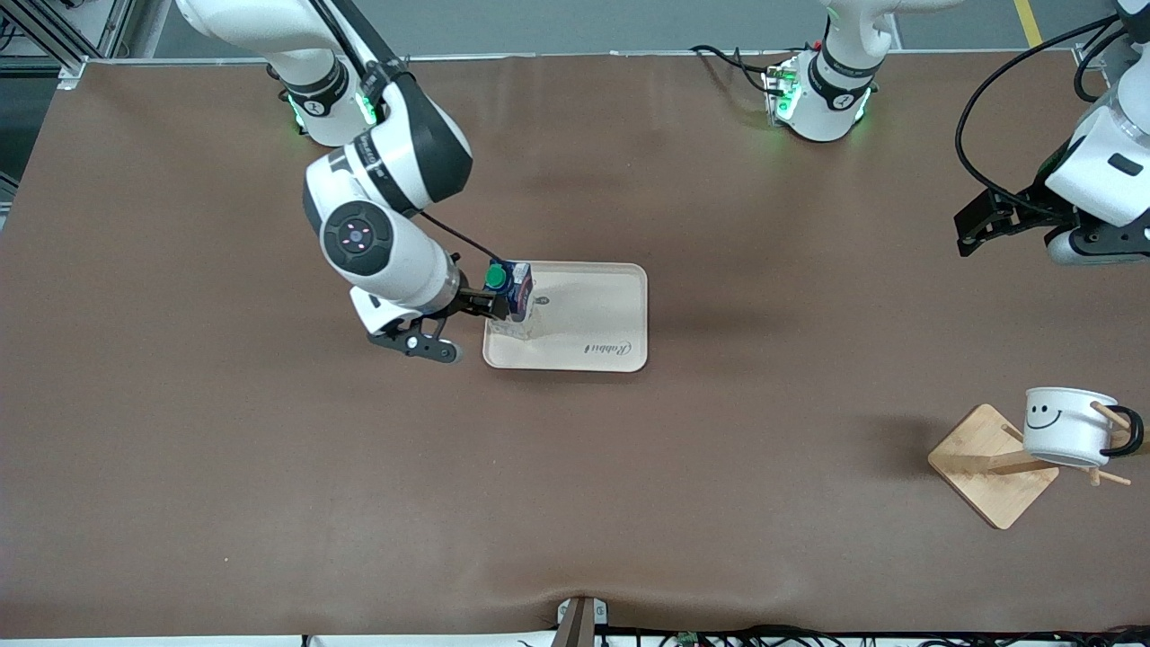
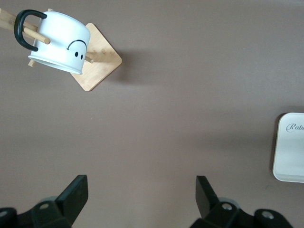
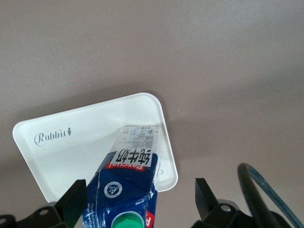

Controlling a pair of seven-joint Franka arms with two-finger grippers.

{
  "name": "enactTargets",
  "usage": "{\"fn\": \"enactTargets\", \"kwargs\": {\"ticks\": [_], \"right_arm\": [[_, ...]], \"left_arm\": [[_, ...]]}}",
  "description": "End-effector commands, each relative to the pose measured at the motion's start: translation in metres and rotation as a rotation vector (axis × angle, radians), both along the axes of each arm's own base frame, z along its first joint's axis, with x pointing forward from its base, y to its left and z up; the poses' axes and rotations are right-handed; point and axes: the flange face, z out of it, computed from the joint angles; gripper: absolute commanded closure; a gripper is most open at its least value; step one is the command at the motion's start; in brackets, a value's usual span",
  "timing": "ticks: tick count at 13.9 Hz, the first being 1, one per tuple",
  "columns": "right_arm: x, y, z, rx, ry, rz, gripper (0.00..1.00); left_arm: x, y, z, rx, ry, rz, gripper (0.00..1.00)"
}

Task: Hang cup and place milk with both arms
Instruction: 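Grasp the blue milk carton with the right gripper, then carry the milk carton with the right gripper away from the tray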

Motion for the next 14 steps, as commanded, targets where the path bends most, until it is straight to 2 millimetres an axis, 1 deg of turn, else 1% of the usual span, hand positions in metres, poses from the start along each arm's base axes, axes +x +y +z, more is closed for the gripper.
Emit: {"fn": "enactTargets", "kwargs": {"ticks": [1, 3, 4, 5, 6, 7, 8, 9, 10, 11, 12, 13, 14], "right_arm": [[-0.015, 0.024, 0.002, 0.011, -0.016, -0.013, 0.0], [-0.025, 0.035, -0.012, 0.002, -0.008, 0.006, 0.0], [-0.032, 0.041, -0.02, -0.007, -0.012, 0.026, 0.0], [-0.043, 0.049, -0.033, -0.01, -0.022, 0.041, 0.0], [-0.049, 0.052, -0.044, -0.007, -0.038, 0.046, 0.0], [-0.051, 0.051, -0.051, -0.005, -0.044, 0.045, 0.0], [-0.05, 0.046, -0.054, -0.016, -0.036, 0.054, 0.05], [-0.049, 0.039, -0.053, -0.033, -0.01, 0.065, 0.64], [-0.047, 0.036, -0.046, -0.048, 0.02, 0.053, 1.0], [-0.04, 0.033, -0.034, -0.048, 0.028, 0.043, 1.0], [-0.03, 0.026, -0.025, -0.043, 0.03, 0.041, 1.0], [-0.017, 0.01, -0.015, -0.038, 0.039, 0.011, 1.0], [-0.008, -0.002, -0.006, -0.029, 0.061, -0.014, 1.0]], "left_arm": [[-0.003, -0.001, 0.003, -0.015, -0.001, -0.017, 0.0], [-0.002, -0.001, 0.0, -0.014, 0.004, -0.017, 0.0], [-0.002, -0.001, 0.0, -0.014, 0.004, -0.017, 0.0], [-0.002, -0.002, 0.0, -0.014, 0.006, -0.018, 0.0], [-0.001, -0.002, -0.001, -0.014, 0.007, -0.018, 0.0], [-0.001, -0.002, -0.003, -0.014, 0.01, -0.018, 0.0], [-0.001, -0.002, -0.003, -0.014, 0.01, -0.018, 0.0], [0.0, -0.002, -0.004, -0.014, 0.012, -0.02, 0.0], [-0.001, -0.002, -0.003, -0.014, 0.01, -0.02, 0.0], [-0.001, -0.002, -0.003, -0.014, 0.01, -0.02, 0.0], [-0.001, -0.002, -0.003, -0.014, 0.01, -0.02, 0.0], [-0.001, -0.003, -0.003, -0.014, 0.01, -0.021, 0.0], [0.0, -0.003, -0.004, -0.014, 0.012, -0.021, 0.0]]}}
